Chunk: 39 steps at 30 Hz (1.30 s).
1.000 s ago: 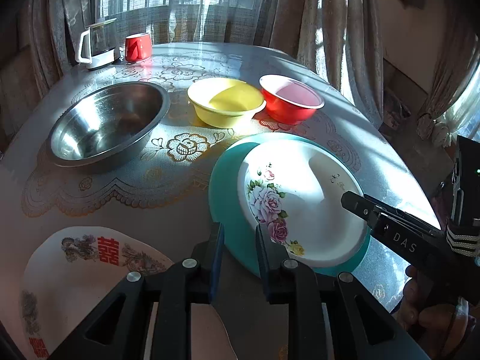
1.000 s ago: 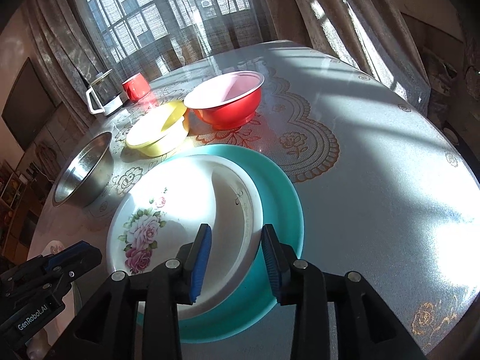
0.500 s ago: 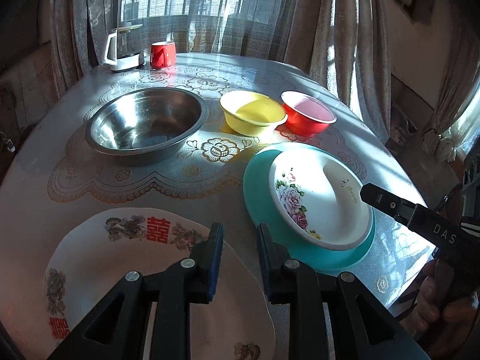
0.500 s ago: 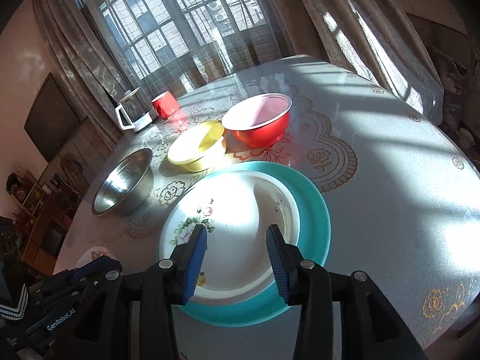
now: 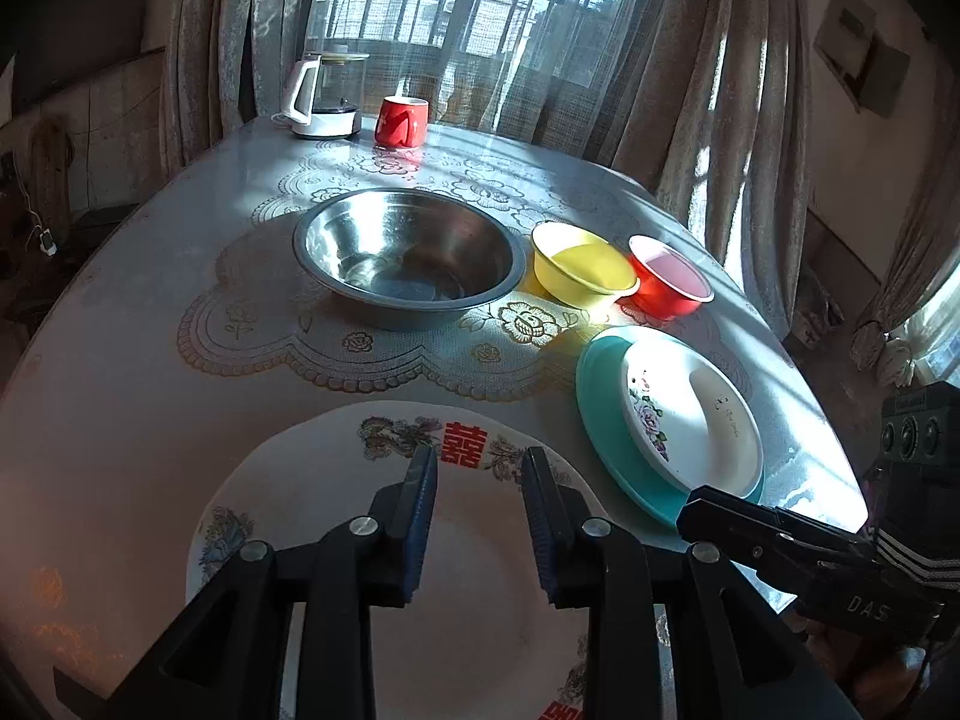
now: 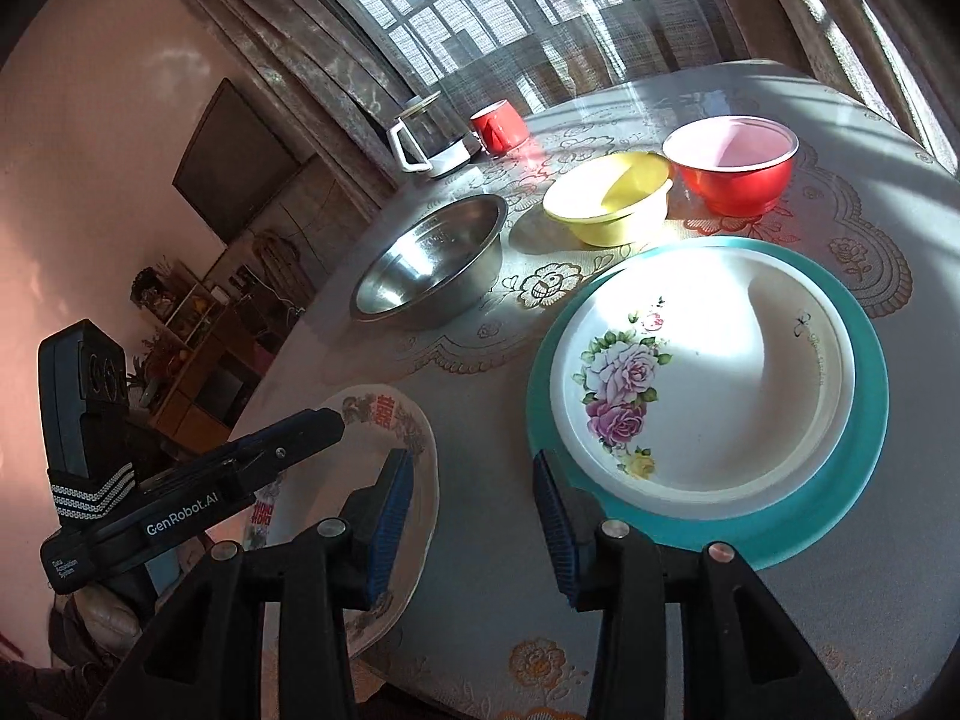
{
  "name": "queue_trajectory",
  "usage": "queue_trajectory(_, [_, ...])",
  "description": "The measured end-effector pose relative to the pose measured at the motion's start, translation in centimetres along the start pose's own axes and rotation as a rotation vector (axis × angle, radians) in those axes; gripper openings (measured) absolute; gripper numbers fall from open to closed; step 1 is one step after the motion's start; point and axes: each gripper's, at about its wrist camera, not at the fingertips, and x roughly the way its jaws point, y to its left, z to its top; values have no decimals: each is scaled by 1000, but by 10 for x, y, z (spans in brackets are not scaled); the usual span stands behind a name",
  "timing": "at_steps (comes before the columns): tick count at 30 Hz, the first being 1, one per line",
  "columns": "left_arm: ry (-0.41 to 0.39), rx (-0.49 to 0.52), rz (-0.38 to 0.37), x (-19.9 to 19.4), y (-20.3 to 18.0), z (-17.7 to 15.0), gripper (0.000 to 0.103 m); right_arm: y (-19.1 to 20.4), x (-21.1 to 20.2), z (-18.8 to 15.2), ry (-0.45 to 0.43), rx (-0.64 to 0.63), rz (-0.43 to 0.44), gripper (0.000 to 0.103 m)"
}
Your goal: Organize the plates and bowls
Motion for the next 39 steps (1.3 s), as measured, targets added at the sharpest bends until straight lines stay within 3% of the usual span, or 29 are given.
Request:
queue_trajectory(6, [-36, -69, 28, -25, 50, -10, 32, 11, 25, -12, 82, -15, 33, 42])
queue_trajectory(12, [-22, -180, 71, -40, 111, -37, 31, 16, 39, -19, 122, -18, 48, 42])
queue_trajectory(16, [-38, -239, 21, -46, 136, -57, 30, 16, 48, -25, 137, -16, 48, 42])
queue_trajectory(23, [-40, -247, -52, -36, 140, -75, 30, 22, 57, -30, 163, -49, 46, 28])
queue_trajectory(30, [-2, -210, -99, -24, 130, -77, 30, 21, 60, -32, 176, -38, 57, 27])
queue_trajectory(39, [36, -113, -74, -8, 106, -77, 23, 26, 61, -32, 184, -73, 61, 27])
